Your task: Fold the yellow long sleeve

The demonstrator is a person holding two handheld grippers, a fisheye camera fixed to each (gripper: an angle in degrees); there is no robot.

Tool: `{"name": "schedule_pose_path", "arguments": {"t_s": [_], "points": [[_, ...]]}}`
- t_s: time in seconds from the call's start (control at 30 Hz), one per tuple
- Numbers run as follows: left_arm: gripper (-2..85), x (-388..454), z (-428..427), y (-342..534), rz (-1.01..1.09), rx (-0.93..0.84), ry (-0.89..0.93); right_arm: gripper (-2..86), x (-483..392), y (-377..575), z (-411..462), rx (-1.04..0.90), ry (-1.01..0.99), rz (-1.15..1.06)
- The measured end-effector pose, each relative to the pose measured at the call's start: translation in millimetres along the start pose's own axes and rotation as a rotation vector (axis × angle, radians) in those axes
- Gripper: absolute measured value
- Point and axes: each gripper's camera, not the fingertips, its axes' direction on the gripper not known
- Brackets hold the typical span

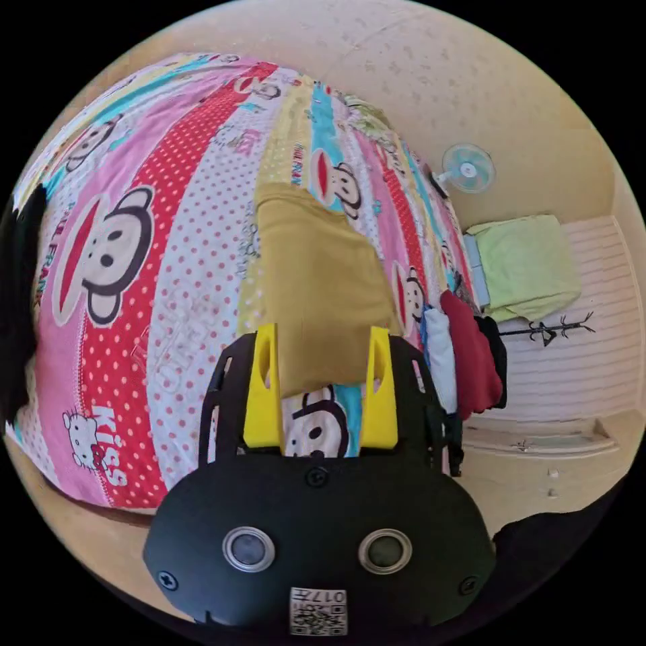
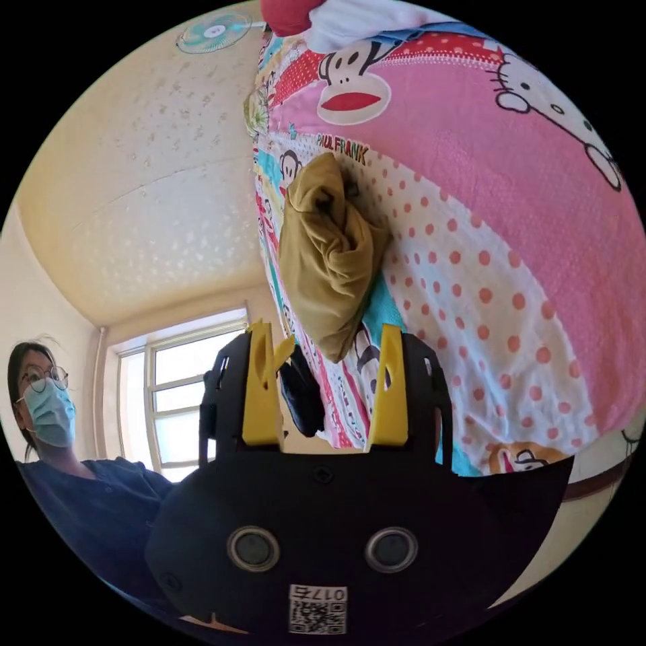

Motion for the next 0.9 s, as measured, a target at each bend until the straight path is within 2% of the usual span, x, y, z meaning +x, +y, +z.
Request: {"name": "schedule_pose_path", "arguments": {"t_s": [0.07, 0.23, 0.3, 0.37, 0.43, 0.53, 0.57, 0.7, 0.8, 0.9], "points": [[17.3, -32, 45, -6, -0.075, -0.149, 0.172, 21.9, 14, -1, 6, -0.025, -0.021, 0.031], [7.5, -41, 56, -2, -0.148, -0.173, 0.526, 22.8, 33, 3, 9, 0.047, -0.151, 0.115], [6.5, -12, 31, 4, -0.032, -0.151, 0.507, 23.3, 39, -3, 12, 0.059, -0.252, 0.157], [6.3, 34, 3, 15, 0.149, -0.167, 0.486, 21.9, 35, -19, 16, 0.058, -0.456, 0.141], [6.3, 63, -14, 23, 0.233, -0.182, 0.480, 19.9, 20, -31, 11, 0.055, -0.607, 0.108], [6.9, 102, -48, 31, 0.307, -0.154, 0.459, 18.9, -47, -41, -20, -0.041, -0.428, -0.111], [8.0, 120, -60, 34, 0.368, -0.172, 0.507, 18.5, -75, -43, -37, -0.068, -0.401, -0.184], [11.8, 169, -98, 55, 0.485, -0.188, 0.657, 17.3, -147, -51, -107, -0.085, -0.441, -0.361], [12.2, 201, -128, 75, 0.565, -0.206, 0.596, 16.2, -186, -60, -179, -0.028, -0.448, -0.443], [12.5, 214, -150, 91, 0.602, -0.189, 0.466, 15.1, -197, -69, -247, 0.058, -0.350, -0.469]]}}
